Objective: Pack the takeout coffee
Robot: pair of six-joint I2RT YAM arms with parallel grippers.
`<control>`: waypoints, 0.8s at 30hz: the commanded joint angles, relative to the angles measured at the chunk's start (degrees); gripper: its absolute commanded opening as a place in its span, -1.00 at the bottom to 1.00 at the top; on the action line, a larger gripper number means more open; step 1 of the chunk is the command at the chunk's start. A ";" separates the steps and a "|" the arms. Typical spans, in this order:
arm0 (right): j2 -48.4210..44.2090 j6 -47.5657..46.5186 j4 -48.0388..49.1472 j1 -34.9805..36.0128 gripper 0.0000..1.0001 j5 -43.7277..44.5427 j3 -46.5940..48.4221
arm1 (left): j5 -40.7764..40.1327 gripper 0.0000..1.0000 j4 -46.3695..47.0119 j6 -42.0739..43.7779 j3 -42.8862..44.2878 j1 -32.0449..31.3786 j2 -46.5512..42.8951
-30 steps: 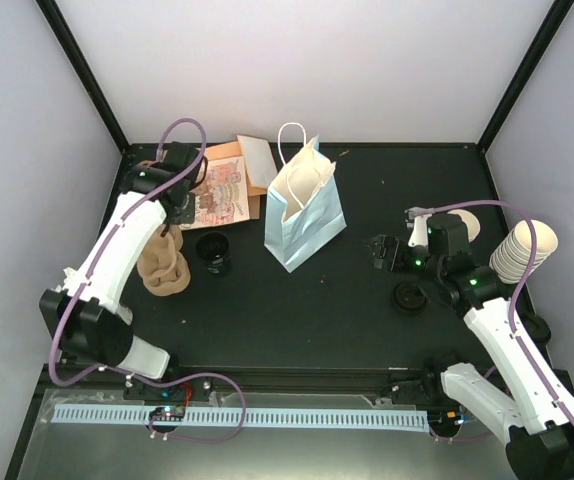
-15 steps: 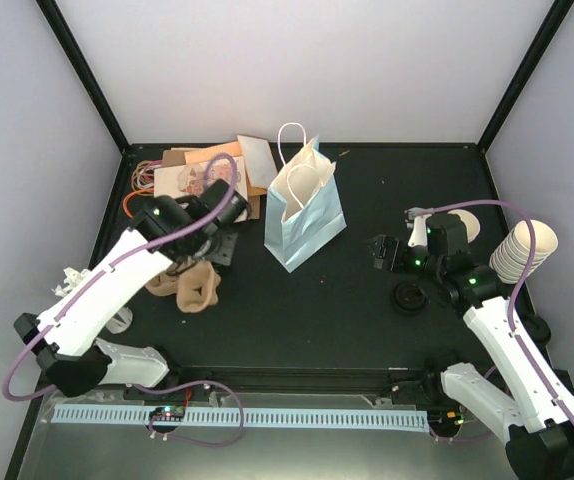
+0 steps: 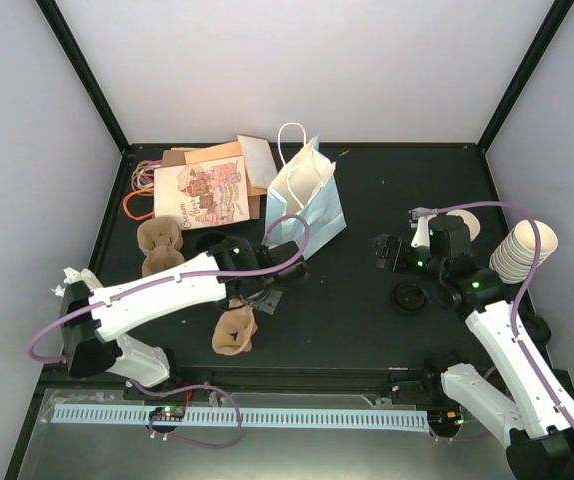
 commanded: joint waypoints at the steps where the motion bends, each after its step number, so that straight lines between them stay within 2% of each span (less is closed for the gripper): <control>1: -0.83 0.25 -1.32 0.17 1.00 1.12 1.71 | 0.92 -0.84 10.34 -0.60 -2.66 -0.43 1.01; 12: -1.55 0.55 -2.22 0.20 1.00 1.99 1.82 | 4.62 -0.76 23.49 0.32 -7.78 -1.08 7.56; 14: -1.54 0.43 -2.53 0.22 1.00 2.20 1.96 | 5.46 -0.64 24.58 0.78 -7.70 -1.53 7.31; 18: -1.57 0.50 -2.71 0.17 1.00 2.37 2.07 | 8.23 -0.18 28.03 1.89 -8.32 -1.86 5.03; 24: -1.46 0.26 -3.01 0.22 1.00 3.21 2.22 | 11.18 0.09 29.54 3.90 -8.20 -1.86 0.47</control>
